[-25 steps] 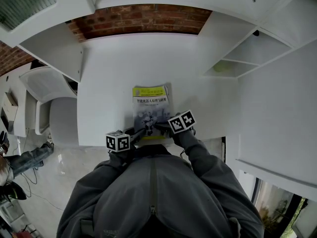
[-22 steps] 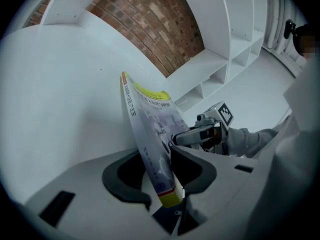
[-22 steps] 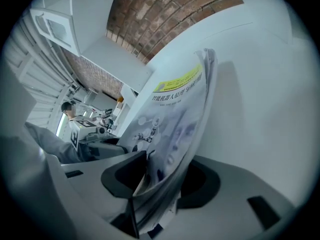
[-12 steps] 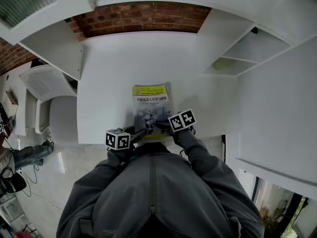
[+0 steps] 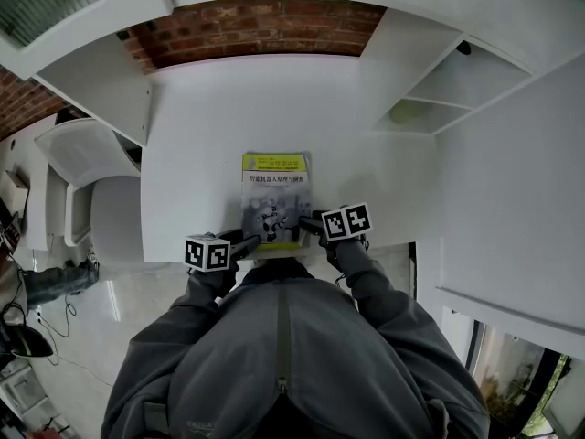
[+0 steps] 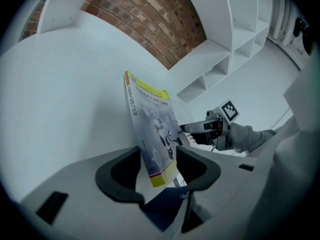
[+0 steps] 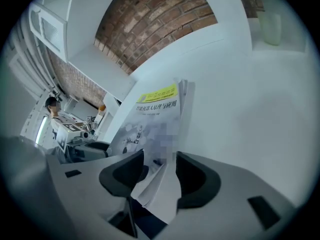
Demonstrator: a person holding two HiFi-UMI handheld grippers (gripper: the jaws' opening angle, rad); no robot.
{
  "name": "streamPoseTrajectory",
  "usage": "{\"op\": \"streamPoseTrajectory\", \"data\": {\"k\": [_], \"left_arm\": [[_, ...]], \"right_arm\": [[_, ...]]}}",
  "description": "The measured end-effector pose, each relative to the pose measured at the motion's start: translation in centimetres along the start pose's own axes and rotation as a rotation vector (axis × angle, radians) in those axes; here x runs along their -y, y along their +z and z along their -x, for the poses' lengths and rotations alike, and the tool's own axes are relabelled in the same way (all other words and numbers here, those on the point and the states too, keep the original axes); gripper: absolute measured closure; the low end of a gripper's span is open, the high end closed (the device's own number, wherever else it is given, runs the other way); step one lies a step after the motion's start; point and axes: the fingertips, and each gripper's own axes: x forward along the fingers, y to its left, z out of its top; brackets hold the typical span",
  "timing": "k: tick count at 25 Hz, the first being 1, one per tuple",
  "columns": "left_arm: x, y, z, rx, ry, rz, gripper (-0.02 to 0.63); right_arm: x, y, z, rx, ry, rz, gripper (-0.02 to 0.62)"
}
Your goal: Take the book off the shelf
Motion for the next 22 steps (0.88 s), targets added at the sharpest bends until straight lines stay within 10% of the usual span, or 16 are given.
{"op": "streamPoseTrajectory", "data": {"k": [7, 16, 22], "left_arm": [[-0.8, 0.8, 3.2, 0.069, 0.073, -0.036, 0.390], [2.8, 7.4, 5.2, 0.249, 0.259, -0.397, 0.522], [7.0, 12.3, 7.3, 0.442, 0.282, -0.496, 0.575]], "right_arm": [[-0.1, 1.1, 1.4, 0.055, -0.063, 0.059, 0.376], [-3.6, 5.8, 4.7, 0.286, -0.194, 0.215, 0.418], [-6.8, 9.5, 8.9, 0.491, -0.274, 0.339, 0.522]]}}
